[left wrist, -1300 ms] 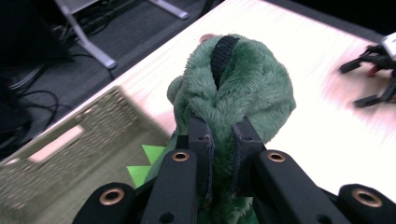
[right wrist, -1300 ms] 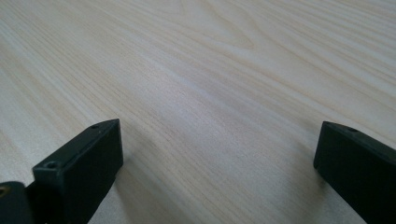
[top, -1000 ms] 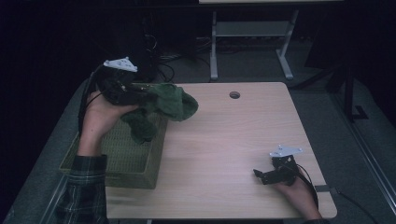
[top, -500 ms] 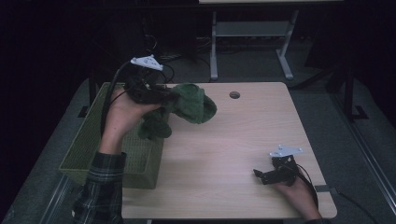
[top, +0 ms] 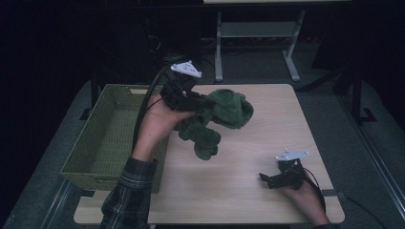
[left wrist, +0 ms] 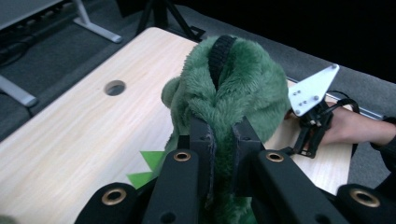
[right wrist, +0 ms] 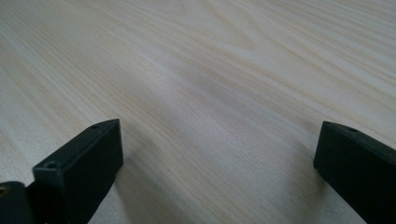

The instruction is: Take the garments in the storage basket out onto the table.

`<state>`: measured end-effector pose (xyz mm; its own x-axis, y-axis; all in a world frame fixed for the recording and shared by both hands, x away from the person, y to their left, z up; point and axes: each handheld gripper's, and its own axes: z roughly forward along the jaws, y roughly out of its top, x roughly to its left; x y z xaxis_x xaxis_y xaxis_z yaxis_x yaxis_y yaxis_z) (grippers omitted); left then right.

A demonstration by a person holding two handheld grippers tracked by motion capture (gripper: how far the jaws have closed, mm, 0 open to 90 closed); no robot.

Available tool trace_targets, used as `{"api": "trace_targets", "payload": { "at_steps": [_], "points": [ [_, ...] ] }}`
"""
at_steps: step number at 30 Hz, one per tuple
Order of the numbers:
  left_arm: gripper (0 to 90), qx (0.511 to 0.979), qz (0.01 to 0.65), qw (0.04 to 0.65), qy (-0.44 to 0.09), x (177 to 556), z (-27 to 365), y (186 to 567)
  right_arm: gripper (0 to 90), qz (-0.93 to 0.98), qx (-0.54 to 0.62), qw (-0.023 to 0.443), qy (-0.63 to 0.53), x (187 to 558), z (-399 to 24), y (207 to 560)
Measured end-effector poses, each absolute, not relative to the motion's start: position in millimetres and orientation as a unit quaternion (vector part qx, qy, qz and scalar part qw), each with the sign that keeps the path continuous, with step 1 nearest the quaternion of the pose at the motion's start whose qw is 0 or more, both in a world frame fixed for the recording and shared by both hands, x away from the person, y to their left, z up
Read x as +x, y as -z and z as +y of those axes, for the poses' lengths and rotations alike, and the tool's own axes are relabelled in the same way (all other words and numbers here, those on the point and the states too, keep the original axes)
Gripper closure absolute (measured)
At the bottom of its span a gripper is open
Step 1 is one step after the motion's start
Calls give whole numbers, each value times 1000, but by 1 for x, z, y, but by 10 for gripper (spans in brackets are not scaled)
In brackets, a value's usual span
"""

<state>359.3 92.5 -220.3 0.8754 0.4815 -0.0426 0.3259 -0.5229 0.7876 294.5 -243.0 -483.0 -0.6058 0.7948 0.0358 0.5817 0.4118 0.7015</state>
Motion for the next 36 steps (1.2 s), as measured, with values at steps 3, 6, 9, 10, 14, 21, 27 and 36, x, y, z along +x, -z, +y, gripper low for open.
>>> {"api": "trace_targets", "payload": {
  "at_steps": [3, 6, 9, 10, 14, 21, 27, 36],
  "points": [
    [823, 871, 231, 425, -88, 356, 82, 230, 11, 825, 417, 153, -348, 294, -243, 483],
    [823, 872, 228, 426, -82, 355, 74, 243, 10, 825, 417, 153, -348, 294, -243, 483],
    [823, 872, 229, 426, -69, 355, 67, 258, 10, 825, 418, 153, -348, 294, -243, 483],
    [823, 872, 231, 427, -65, 355, 65, 264, 10, 826, 417, 153, -348, 294, -243, 483],
    [824, 871, 233, 432, -40, 356, 59, 285, 10, 825, 418, 153, -348, 294, -243, 483],
    [823, 871, 245, 426, -12, 360, 45, 325, 11, 825, 419, 151, -348, 294, -243, 483],
    [822, 881, 255, 399, 1, 369, 33, 366, 10, 826, 418, 152, -347, 294, -243, 483],
    [814, 891, 279, 357, 7, 388, 29, 421, 10, 825, 418, 152, -347, 294, -243, 483]
  ]
}}
